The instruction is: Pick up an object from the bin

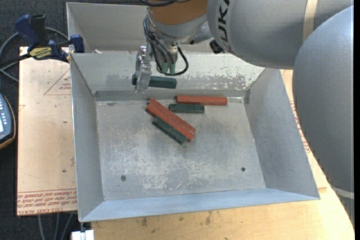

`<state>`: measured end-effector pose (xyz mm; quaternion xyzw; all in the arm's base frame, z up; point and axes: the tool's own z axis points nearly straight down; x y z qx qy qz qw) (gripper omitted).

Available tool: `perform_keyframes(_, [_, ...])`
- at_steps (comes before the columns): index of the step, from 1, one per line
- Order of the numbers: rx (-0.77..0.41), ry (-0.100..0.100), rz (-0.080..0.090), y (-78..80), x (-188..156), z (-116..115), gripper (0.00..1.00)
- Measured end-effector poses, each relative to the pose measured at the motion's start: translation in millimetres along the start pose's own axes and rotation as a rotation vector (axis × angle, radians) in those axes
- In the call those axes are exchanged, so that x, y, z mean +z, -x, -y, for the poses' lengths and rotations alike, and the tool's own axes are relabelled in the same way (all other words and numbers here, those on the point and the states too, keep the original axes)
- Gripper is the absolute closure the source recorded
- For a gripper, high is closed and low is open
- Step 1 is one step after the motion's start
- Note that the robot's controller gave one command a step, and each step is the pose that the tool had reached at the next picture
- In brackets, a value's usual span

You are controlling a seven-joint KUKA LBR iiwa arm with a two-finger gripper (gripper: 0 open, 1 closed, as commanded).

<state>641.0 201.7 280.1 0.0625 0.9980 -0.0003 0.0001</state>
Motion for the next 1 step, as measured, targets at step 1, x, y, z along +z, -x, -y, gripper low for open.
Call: perform_keyframes(1, [-0.105, 0.000, 0.000, 10.1, 22.7, 38.4, 1.00])
